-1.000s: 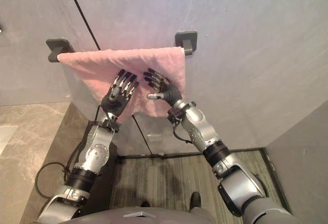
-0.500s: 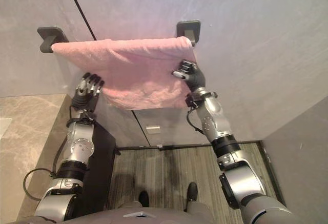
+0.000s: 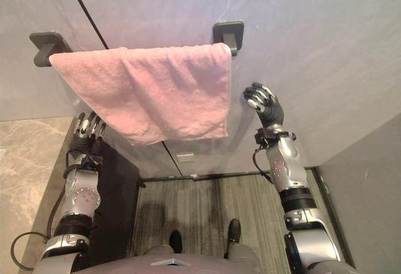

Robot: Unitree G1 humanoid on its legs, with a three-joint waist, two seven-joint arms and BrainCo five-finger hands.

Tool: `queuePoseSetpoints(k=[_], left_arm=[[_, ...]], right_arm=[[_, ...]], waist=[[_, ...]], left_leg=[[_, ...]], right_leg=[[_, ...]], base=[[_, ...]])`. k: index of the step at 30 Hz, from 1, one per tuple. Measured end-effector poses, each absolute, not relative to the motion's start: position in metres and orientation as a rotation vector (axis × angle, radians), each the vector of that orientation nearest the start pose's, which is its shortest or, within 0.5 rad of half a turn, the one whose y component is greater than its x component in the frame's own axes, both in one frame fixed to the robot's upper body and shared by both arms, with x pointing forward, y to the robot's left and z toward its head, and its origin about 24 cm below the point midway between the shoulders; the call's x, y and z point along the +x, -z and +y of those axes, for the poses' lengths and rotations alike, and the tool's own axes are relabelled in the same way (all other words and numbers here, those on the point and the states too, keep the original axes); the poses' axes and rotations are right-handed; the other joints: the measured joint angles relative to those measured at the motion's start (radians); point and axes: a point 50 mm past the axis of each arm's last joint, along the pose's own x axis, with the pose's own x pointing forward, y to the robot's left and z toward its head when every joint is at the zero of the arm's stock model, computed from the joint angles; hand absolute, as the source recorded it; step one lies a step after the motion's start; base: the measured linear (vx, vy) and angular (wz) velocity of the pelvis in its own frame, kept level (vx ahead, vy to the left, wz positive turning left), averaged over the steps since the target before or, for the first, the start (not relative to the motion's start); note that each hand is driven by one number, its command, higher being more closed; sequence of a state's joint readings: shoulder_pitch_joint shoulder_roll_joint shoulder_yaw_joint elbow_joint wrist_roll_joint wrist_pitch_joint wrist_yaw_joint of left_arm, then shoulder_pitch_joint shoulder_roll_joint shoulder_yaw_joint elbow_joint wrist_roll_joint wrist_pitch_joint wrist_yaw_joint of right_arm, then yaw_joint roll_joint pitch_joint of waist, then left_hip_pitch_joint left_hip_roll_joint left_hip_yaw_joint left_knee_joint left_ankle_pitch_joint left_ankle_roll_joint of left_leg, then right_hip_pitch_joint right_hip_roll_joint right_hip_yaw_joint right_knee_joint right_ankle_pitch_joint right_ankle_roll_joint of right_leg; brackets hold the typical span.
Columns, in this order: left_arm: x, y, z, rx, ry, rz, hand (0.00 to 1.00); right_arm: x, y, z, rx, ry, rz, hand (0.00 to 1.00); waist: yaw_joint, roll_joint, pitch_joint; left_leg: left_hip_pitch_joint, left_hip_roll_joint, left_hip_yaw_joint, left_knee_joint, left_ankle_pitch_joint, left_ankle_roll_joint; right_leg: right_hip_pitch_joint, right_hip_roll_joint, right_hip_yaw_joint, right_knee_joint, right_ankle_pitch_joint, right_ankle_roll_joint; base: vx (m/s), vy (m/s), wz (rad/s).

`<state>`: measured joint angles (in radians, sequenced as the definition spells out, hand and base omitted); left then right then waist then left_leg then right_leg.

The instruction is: Organize washtable

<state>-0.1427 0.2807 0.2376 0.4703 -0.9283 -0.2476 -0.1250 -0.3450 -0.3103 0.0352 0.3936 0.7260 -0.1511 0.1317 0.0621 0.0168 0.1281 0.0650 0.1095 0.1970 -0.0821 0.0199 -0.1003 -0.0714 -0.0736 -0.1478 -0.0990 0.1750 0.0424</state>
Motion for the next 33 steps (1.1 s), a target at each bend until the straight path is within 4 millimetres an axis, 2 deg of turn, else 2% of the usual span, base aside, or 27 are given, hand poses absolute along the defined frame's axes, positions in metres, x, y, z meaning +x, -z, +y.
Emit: queuePoseSetpoints(k=[2, 4, 6, 10, 12, 15, 17, 18, 20, 21, 23, 27, 28, 30, 33], left_arm=[[0.246, -0.006, 0.283, -0.633, -0.370, -0.082, 0.00], [0.239, 0.004, 0.284, -0.621, -0.383, -0.042, 0.00], [0.226, 0.023, 0.284, -0.561, -0.401, 0.059, 0.00], [0.207, 0.056, 0.267, -0.374, -0.318, 0.290, 0.00], [0.194, 0.081, 0.250, -0.259, -0.254, 0.449, 0.00], [0.180, 0.103, 0.230, -0.188, -0.199, 0.590, 0.00], [0.164, 0.122, 0.212, -0.121, -0.152, 0.716, 0.00], [0.160, 0.126, 0.209, -0.105, -0.143, 0.745, 0.00], [0.143, 0.141, 0.202, -0.056, -0.129, 0.857, 0.00], [0.138, 0.144, 0.201, -0.043, -0.125, 0.880, 0.00], [0.125, 0.152, 0.200, -0.003, -0.115, 0.962, 0.00], [0.105, 0.160, 0.199, -0.020, -0.163, 1.054, 0.00], [0.105, 0.160, 0.199, -0.023, -0.167, 1.055, 0.00], [0.101, 0.162, 0.196, -0.053, -0.193, 1.074, 0.00], [0.098, 0.163, 0.196, -0.061, -0.199, 1.083, 0.00]], right_arm=[[0.307, -0.054, -0.205, 0.416, -0.056, -0.072, 0.00], [0.301, -0.045, -0.208, 0.421, -0.034, -0.043, 0.00], [0.292, -0.025, -0.215, 0.398, 0.016, 0.027, 0.00], [0.269, 0.016, -0.220, 0.298, 0.061, 0.198, 0.00], [0.248, 0.047, -0.224, 0.228, 0.097, 0.344, 0.00], [0.223, 0.077, -0.226, 0.226, 0.148, 0.491, 0.00], [0.196, 0.104, -0.224, 0.196, 0.165, 0.643, 0.00], [0.189, 0.109, -0.224, 0.191, 0.171, 0.678, 0.00], [0.161, 0.131, -0.223, 0.191, 0.210, 0.813, 0.00], [0.153, 0.136, -0.224, 0.182, 0.217, 0.851, 0.00], [0.121, 0.150, -0.228, 0.194, 0.291, 0.977, 0.00], [0.081, 0.162, -0.234, 0.275, 0.451, 1.085, 0.00], [0.080, 0.162, -0.235, 0.274, 0.455, 1.088, 0.00], [0.065, 0.163, -0.239, 0.283, 0.500, 1.112, 0.00], [0.061, 0.164, -0.238, 0.304, 0.528, 1.112, 0.00]], waist=[[-0.001, 0.000, 0.000], [-0.003, -0.001, 0.000], [-0.009, -0.002, 0.000], [-0.016, -0.001, 0.000], [-0.022, -0.001, 0.000], [-0.026, -0.001, 0.000], [-0.028, 0.000, 0.000], [-0.028, 0.000, 0.000], [-0.032, 0.002, 0.000], [-0.035, 0.002, 0.000], [-0.046, 0.003, -0.001], [-0.054, 0.009, -0.006], [-0.054, 0.010, -0.006], [-0.058, 0.020, -0.014], [-0.068, 0.022, -0.015]], left_leg=[[0.013, -0.001, 0.000, -0.001, -0.004, 0.002], [0.014, -0.003, 0.000, -0.001, -0.005, 0.003], [0.015, -0.003, 0.000, 0.000, -0.009, 0.003], [0.015, -0.002, 0.000, 0.000, -0.012, 0.001], [0.015, -0.001, 0.001, 0.002, -0.017, 0.001], [0.017, -0.001, 0.006, 0.003, -0.021, 0.001], [0.026, -0.001, 0.015, 0.008, -0.032, 0.001], [0.030, -0.001, 0.016, 0.011, -0.032, 0.000], [0.048, -0.001, 0.020, 0.016, -0.044, 0.000], [0.053, -0.001, 0.021, 0.017, -0.046, 0.000], [0.061, -0.002, 0.024, 0.021, -0.056, 0.002], [0.063, -0.001, 0.040, 0.032, -0.068, 0.002], [0.063, -0.001, 0.041, 0.033, -0.069, 0.002], [0.067, -0.001, 0.042, 0.035, -0.072, 0.002], [0.080, 0.004, 0.044, 0.040, -0.076, -0.001]], right_leg=[[0.013, -0.001, -0.001, 0.000, -0.004, 0.005], [0.014, -0.003, -0.002, -0.001, -0.006, 0.007], [0.014, -0.004, -0.002, -0.001, -0.011, 0.012], [0.014, -0.002, -0.003, -0.001, -0.023, 0.013], [0.014, -0.001, -0.002, -0.001, -0.025, 0.013], [0.015, -0.001, 0.001, -0.001, -0.026, 0.013], [0.021, 0.000, 0.010, 0.000, -0.027, 0.014], [0.024, 0.001, 0.013, 0.000, -0.028, 0.015], [0.040, 0.001, 0.023, 0.000, -0.034, 0.018], [0.044, 0.001, 0.023, 0.000, -0.035, 0.019], [0.055, -0.001, 0.023, 0.000, -0.037, 0.018], [0.058, -0.001, 0.031, 0.000, -0.038, 0.019], [0.058, -0.001, 0.031, 0.000, -0.039, 0.019], [0.061, 0.000, 0.034, 0.000, -0.040, 0.020], [0.074, 0.004, 0.035, 0.000, -0.044, 0.016]], base=[[0.00, 0.000, 0.00], [0.00, 0.000, 0.00], [0.00, 0.000, 0.00], [0.00, 0.000, 0.00], [0.00, 0.000, 0.00], [0.04, 0.009, -0.05], [0.05, 0.017, -0.12], [0.05, 0.019, -0.16], [0.05, 0.021, -0.12], [0.05, 0.023, -0.02], [0.04, 0.024, 0.00], [0.03, 0.016, -0.06], [0.02, 0.006, -0.04], [0.02, 0.004, -0.04], [0.00, -0.002, -0.01]])
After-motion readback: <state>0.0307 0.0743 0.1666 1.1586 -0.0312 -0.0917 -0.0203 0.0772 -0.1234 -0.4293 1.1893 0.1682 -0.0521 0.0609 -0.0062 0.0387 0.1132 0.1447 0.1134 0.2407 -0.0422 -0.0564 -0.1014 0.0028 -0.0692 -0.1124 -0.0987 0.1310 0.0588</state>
